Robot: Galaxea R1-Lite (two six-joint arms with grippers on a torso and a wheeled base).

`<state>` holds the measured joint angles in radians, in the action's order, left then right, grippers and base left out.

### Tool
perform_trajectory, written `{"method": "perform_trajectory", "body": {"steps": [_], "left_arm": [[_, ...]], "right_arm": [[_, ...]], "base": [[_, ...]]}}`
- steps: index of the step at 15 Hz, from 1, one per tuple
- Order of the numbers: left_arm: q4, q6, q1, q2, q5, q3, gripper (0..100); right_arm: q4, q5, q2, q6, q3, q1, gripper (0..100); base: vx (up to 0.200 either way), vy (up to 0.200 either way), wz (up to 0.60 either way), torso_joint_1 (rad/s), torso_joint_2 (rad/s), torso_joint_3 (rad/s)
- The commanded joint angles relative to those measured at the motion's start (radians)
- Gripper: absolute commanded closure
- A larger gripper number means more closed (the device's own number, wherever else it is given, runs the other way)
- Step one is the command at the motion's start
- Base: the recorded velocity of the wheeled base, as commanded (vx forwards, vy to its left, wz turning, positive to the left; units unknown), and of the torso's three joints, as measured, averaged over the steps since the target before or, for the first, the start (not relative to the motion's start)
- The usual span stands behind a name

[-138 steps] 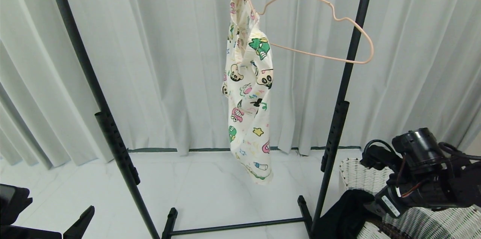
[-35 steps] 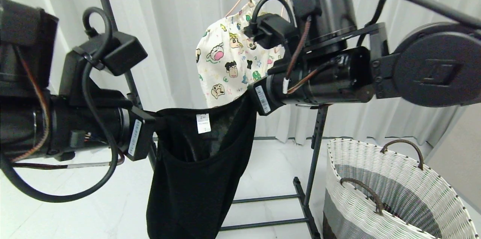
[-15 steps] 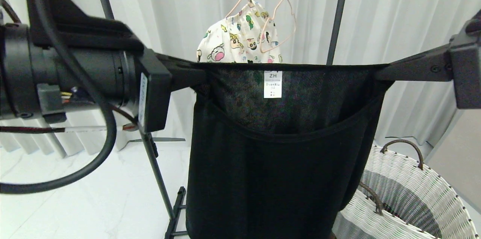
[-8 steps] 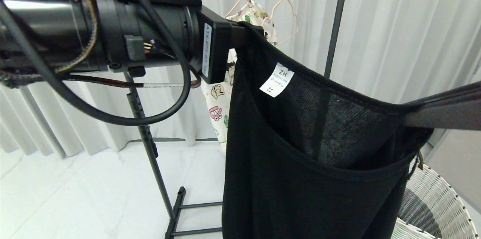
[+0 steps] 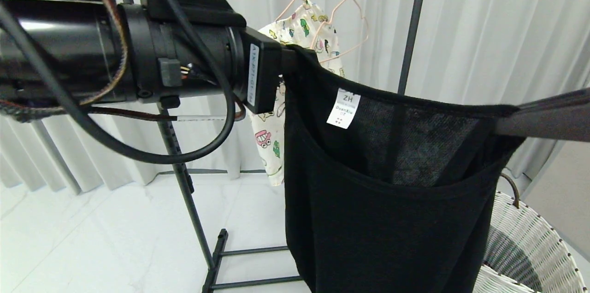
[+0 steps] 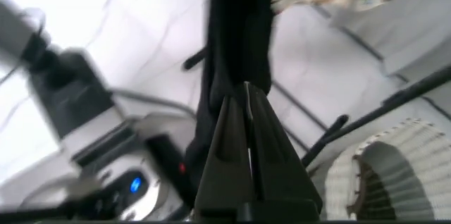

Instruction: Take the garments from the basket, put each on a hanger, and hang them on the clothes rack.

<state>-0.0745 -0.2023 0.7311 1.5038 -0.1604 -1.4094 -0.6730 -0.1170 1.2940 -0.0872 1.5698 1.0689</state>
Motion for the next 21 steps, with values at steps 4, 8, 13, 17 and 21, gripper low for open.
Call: {"method": "perform_trajectory", "body": {"steps": [4, 8, 13, 17, 21], "left_arm": [[-0.177, 0.216, 0.139, -0.269, 0.001, 0.179, 100], [-0.263, 0.294, 0.330, -0.364, 0.002, 0.268, 100], [-0.263, 0.296, 0.338, -0.359, 0.024, 0.270, 100], [-0.255, 0.172, 0.156, -0.274, 0.036, 0.224, 100], [-0.176, 0.029, 0.014, -0.203, 0.030, 0.190, 100]], "right_arm": [[0.153, 0.031, 0.126, 0.001, 0.070, -0.095, 100], [0.153, 0.045, 0.215, 0.004, 0.176, -0.095, 100], [0.153, 0.045, 0.215, 0.004, 0.174, -0.095, 100], [0.108, 0.042, 0.179, 0.003, 0.168, -0.096, 100], [0.030, 0.036, 0.091, 0.007, 0.082, -0.093, 100]], "base": [[0.000, 0.000, 0.00, 0.000, 0.00, 0.000], [0.000, 0.000, 0.00, 0.000, 0.00, 0.000], [0.000, 0.000, 0.00, 0.000, 0.00, 0.000], [0.000, 0.000, 0.00, 0.000, 0.00, 0.000], [0.000, 0.000, 0.00, 0.000, 0.00, 0.000]]}}
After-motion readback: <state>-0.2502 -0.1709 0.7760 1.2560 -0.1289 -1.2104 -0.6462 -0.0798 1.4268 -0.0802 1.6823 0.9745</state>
